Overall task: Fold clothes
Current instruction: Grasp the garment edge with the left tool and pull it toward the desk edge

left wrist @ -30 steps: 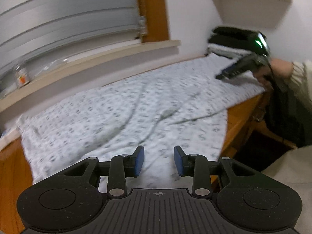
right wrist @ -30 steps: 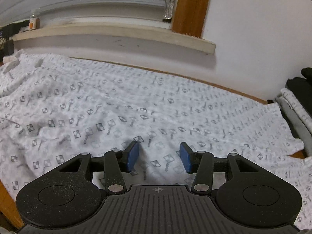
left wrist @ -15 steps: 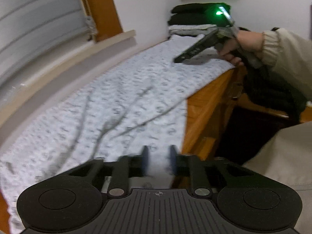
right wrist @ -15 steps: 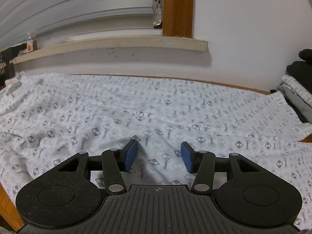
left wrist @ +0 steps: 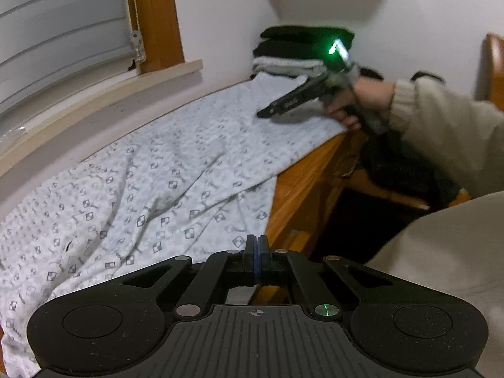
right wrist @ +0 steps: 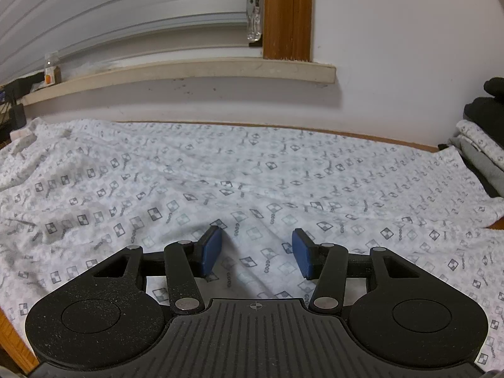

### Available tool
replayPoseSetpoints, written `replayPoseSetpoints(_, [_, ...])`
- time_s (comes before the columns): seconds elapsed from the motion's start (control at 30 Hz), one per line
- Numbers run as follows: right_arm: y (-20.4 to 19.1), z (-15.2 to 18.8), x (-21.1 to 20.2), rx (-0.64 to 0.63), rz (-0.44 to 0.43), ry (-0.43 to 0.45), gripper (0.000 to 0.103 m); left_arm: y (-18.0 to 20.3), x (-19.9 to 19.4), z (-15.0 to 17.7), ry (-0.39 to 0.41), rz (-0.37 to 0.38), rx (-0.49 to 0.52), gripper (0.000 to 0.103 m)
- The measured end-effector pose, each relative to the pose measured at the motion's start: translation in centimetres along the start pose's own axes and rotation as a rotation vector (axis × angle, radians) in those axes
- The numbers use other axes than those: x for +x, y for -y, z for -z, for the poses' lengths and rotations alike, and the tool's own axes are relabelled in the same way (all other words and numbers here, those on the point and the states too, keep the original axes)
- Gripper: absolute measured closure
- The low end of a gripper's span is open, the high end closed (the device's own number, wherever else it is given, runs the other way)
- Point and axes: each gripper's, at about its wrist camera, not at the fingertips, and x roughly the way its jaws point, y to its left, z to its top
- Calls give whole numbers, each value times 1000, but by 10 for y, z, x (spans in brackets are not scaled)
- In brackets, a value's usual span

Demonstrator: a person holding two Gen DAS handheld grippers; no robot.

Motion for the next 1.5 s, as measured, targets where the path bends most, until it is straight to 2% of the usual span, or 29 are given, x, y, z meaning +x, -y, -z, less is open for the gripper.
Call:
replayPoseSetpoints(0.2, [0, -1, 1, -1, -2, -9, 54, -5, -33, 8, 2, 64, -19, 103])
replayPoseSetpoints(0.37, [0, -6, 4, -10, -5, -40, 53, -13, -44, 24, -28, -3, -57, 103])
replayPoseSetpoints(0.5, [0, -8, 6, -17, -7, -51, 53, -22, -34, 21, -19, -92, -89, 100])
replayPoseSetpoints(0.57, [0, -7, 5, -13, -5, -43, 53, -19, -24, 18, -25, -103, -64, 84])
replayPoseSetpoints(0.73, [0, -6, 4, -7, -2, -29, 53, -5, 2, 13, -47, -104, 13, 61])
replayPoseSetpoints(0.83, [1, -6, 4, -6, -5, -27, 53, 8, 11, 9, -55, -121, 72, 60])
replayPoseSetpoints(1.0, [1, -6, 4, -6, -5, -25, 52, 12, 18, 6, -58, -92, 107, 62])
replayPoseSetpoints(1.03, [0, -6, 4, -5, -3, -25, 52, 12, 17, 6, -57, -89, 114, 73])
replayPoseSetpoints(1.07, [-1, -6, 4, -4, -2, -24, 52, 13, 17, 5, -56, -86, 121, 92])
replayPoseSetpoints(1.1, [-1, -6, 4, -4, -2, -24, 52, 14, 17, 5, -54, -83, 127, 101])
replayPoseSetpoints(1.23, [-1, -6, 4, -3, -2, -24, 52, 16, 16, 5, -49, -70, 155, 102])
replayPoseSetpoints(1.37, [-2, -11, 5, -5, -1, -48, 53, 20, -17, 10, -37, -17, 167, 102])
replayPoseSetpoints(1.5, [-3, -21, 9, -24, -3, -106, 53, 13, -47, 13, -18, 27, 114, 103])
